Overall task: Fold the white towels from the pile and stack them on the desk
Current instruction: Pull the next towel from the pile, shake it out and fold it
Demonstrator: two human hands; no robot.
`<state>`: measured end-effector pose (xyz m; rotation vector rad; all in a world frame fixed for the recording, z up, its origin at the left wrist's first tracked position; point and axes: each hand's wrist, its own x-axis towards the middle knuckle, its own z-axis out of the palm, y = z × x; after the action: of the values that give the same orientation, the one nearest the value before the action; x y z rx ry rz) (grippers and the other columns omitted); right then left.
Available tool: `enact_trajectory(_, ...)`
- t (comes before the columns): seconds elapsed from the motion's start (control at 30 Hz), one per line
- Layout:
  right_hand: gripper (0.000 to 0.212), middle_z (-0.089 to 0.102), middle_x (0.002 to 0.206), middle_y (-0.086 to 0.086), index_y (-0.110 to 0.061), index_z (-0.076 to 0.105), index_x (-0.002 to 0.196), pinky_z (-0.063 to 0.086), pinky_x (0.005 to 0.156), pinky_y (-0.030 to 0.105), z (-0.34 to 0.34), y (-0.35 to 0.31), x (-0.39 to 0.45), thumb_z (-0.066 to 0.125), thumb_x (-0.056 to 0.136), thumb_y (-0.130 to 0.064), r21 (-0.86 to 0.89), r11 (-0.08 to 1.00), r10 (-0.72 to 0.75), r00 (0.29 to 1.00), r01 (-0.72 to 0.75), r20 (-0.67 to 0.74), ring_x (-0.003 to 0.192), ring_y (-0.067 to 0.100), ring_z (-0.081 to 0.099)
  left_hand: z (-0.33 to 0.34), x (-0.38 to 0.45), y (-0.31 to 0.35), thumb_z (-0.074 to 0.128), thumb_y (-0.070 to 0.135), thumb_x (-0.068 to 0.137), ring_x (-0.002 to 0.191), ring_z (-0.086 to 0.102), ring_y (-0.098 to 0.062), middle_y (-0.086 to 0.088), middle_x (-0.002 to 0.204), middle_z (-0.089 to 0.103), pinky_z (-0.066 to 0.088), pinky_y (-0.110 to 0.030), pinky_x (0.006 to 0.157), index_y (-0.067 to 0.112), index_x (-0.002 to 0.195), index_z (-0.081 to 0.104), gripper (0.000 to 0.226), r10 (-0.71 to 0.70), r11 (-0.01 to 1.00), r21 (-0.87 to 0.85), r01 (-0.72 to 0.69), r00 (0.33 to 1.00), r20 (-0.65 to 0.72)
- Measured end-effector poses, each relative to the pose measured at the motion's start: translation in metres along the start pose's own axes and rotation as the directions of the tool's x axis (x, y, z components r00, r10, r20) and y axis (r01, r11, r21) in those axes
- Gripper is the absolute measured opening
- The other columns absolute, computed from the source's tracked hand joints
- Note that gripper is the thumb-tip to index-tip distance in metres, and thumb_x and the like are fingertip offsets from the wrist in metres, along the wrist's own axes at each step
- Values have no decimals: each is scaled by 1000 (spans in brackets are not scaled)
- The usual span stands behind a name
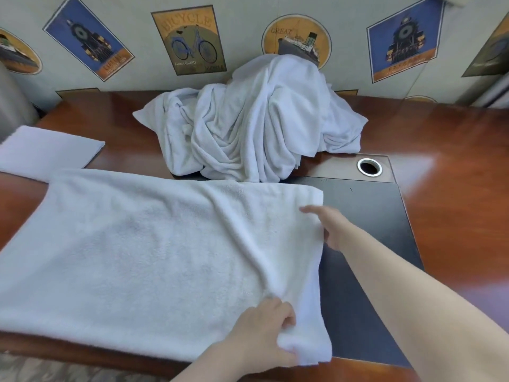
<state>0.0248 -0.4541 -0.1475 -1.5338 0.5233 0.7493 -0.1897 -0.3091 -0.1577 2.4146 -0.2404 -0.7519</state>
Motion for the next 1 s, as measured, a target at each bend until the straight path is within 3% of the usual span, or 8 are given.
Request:
enact_trajectory(0.13, 45, 77, 96, -1, -15, 69, 109, 59, 86, 38, -13, 57, -44, 85, 70, -30, -346, 938, 75, 986, -19, 150, 90, 17, 73, 19, 0, -8, 60, 28, 74, 104, 40, -9, 11, 112, 41, 36, -29, 83, 29, 112, 45, 41, 67, 990, 131, -57, 995, -72)
enact_trajectory(0.3, 52, 73, 90, -3, -9, 69, 97, 53, 82, 28, -8, 118, -100, 73, 60, -46, -518, 854, 219, 934, -42, 284, 84, 13, 67, 12, -10, -5, 62, 13, 85, 78, 56, -5, 10, 80, 61, 41, -14, 67, 26, 79, 63, 15, -229, 868, -496, 16, 900, -370)
enact_trajectory(0.4, 48, 75, 101, 9, -7, 68, 109, 55, 73, 30, -15, 123, -114, 63, 82, -46, -336, 938, 234, 876, -89, 422, 90, 21, 73, 2, -9, -5, 66, 22, 89, 79, 58, -7, 5, 81, 62, 45, -19, 69, 21, 79, 67, 10, -314, 845, -533, 34, 839, -445)
enact_trajectory(0.5, 35, 74, 107, 11, -12, 68, 115, 55, 62, 25, -16, 113, -114, 52, 98, -38, -66, 992, 123, 904, -105, 409, 95, 20, 72, -8, -10, -1, 70, 34, 84, 88, 58, -7, 12, 89, 63, 49, -29, 77, 29, 86, 67, 6, -339, 865, -498, 57, 798, -499)
enact_trajectory(0.63, 26, 74, 108, 10, -7, 67, 114, 59, 64, 27, -6, 93, -108, 52, 99, -23, 212, 971, 11, 915, -106, 403, 93, 19, 73, -6, -27, -3, 77, 45, 70, 88, 59, -9, 14, 93, 62, 50, -35, 75, 35, 97, 62, 32, -359, 901, -393, 184, 825, -437)
enact_trajectory(0.7, 24, 73, 111, 10, -7, 66, 112, 60, 75, 32, -4, 85, -107, 57, 98, -25, 269, 958, -17, 913, -102, 408, 94, 20, 72, -4, -39, -10, 68, 33, 79, 82, 58, -15, 13, 84, 61, 49, -38, 73, 36, 83, 58, 12, -376, 926, -241, 291, 771, -514)
enact_trajectory(0.8, 23, 72, 116, 9, -10, 63, 117, 58, 85, 35, 0, 77, -102, 57, 98, -23, 318, 945, -46, 928, -79, 369, 98, 21, 71, -11, -55, -23, 55, 25, 88, 71, 56, -18, 8, 70, 59, 42, -35, 66, 34, 67, 52, 24, -436, 894, -223, 388, 644, -629)
enact_trajectory(1.0, 29, 69, 121, -5, -22, 64, 122, 51, 91, 40, 21, 74, -106, 56, 97, -34, 245, 969, -95, 894, -17, 439, 111, 15, 66, -29, -34, -22, 49, 33, 94, 63, 53, -17, 5, 62, 54, 34, -32, 61, 23, 68, 55, 29, -386, 919, -229, 321, 608, -694)
